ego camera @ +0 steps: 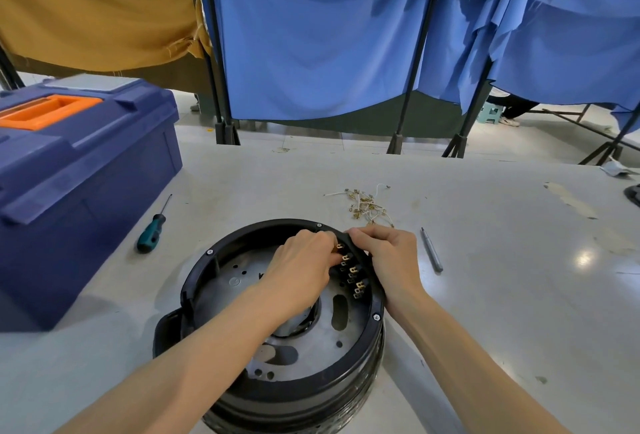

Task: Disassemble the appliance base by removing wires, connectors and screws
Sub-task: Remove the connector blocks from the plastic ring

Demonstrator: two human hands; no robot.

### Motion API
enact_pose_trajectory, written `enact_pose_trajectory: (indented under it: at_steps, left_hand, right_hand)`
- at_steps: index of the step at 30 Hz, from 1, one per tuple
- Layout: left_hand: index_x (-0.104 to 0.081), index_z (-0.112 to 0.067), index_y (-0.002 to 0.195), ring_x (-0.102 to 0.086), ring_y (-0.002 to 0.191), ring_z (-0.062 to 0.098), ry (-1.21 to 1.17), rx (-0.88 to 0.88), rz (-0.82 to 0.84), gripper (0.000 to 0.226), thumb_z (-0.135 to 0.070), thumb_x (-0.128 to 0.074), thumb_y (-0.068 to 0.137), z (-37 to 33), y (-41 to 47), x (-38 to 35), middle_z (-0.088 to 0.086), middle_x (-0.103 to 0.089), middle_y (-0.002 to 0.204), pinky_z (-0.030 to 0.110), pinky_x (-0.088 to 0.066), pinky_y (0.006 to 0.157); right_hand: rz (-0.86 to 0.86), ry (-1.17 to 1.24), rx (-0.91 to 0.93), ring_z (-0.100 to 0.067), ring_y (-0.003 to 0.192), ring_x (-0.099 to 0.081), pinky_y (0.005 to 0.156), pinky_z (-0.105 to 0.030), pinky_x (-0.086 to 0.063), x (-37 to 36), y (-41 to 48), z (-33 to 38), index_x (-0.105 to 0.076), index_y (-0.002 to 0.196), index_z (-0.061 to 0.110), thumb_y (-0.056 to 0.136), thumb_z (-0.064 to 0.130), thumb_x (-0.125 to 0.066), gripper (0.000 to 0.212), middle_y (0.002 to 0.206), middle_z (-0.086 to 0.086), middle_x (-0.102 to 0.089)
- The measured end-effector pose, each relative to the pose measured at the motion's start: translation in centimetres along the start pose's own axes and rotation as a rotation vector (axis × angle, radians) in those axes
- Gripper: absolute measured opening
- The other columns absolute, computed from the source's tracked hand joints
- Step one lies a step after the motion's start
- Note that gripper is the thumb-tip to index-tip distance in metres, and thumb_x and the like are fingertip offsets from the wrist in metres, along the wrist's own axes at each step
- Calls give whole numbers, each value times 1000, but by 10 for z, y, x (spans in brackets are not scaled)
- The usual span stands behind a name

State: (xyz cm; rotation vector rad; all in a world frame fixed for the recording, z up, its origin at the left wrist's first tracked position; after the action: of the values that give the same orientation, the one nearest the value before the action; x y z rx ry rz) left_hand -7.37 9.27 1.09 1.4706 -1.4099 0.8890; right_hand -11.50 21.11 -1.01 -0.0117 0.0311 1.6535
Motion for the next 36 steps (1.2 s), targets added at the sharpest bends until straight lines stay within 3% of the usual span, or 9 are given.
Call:
enact_pose_trajectory:
  at_steps: [4,7,10,15,20,26,30,33,36]
  left_hand:
    - [-53,-12,96,-57,89,34,110,2,-8,20,-28,-44,101,-1,0,-1,10,-57,88,39,-40,65]
    - [-38,-17,90,-52,78,32,189,-15,2,13,-20,-44,101,-4,0,-3,3,-41,79,34,-30,60]
    - [-37,-15,90,-41,70,26,216,-25,7,13,-13,-47,99,-5,0,-4,2,-37,77,33,-29,60]
    - [-40,-14,90,-51,77,33,196,-66,10,12,-19,-42,101,-8,0,-3,5,-40,80,35,-31,61]
    - [-38,-14,88,-38,69,25,217,-48,-11,12,-12,-43,99,-9,2,-3,0,-31,72,33,-28,60]
    - [-45,-13,88,-45,72,28,168,-35,-42,15,-20,-39,101,-8,2,0,5,-43,80,34,-31,60]
    - [-60,-11,104,-58,92,33,189,23,-112,26,-31,-45,100,-4,5,7,10,-60,96,35,-36,65]
    - [-60,-14,99,-59,94,32,138,52,-177,27,-38,-51,95,0,3,15,8,-63,99,35,-38,68]
    - [-56,-16,96,-57,94,31,122,48,-158,21,-35,-54,91,1,1,12,7,-62,99,34,-35,67]
  right_hand:
    - [-39,-4,-6,-17,61,-64,58,-28,-53,5,1,-2,-75,68,9,84,5,-67,18,65,-2,-71]
    - [-43,-8,-6,-20,66,-65,67,-35,-53,4,2,-3,-75,67,9,83,4,-68,18,67,-4,-71]
    - [-34,-11,-9,-21,67,-64,69,-36,-52,3,4,-3,-74,64,11,82,4,-68,20,66,-4,-69]
    - [-15,-2,-14,-19,65,-62,66,-32,-50,1,5,-5,-71,57,16,83,4,-67,28,64,-3,-66]
    - [-27,27,-21,-20,65,-61,66,-33,-49,2,6,-6,-70,59,15,84,3,-65,28,65,-4,-66]
    - [0,50,-21,-22,68,-63,67,-33,-52,2,7,-8,-72,64,12,88,6,-64,26,70,-8,-68]
    - [131,-20,5,-8,52,-59,52,-18,-47,3,11,-1,-73,74,6,89,8,-65,17,61,-3,-68]
    - [320,-181,60,-13,65,-65,64,-20,-52,7,13,10,-75,83,5,86,2,-67,9,76,-13,-73]
    - [311,-267,89,-15,59,-61,60,-18,-50,10,17,13,-74,77,8,86,-8,-62,22,72,-10,-72]
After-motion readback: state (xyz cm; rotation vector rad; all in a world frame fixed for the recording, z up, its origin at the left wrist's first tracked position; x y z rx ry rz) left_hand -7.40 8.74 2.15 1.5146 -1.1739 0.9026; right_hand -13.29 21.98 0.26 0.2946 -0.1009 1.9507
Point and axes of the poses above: each hand's wrist, its own y-axis towards the middle knuckle, its own x-axis out of the back of the hand, z = x × y, the point moved 9 cm from there along y, towards the middle knuckle
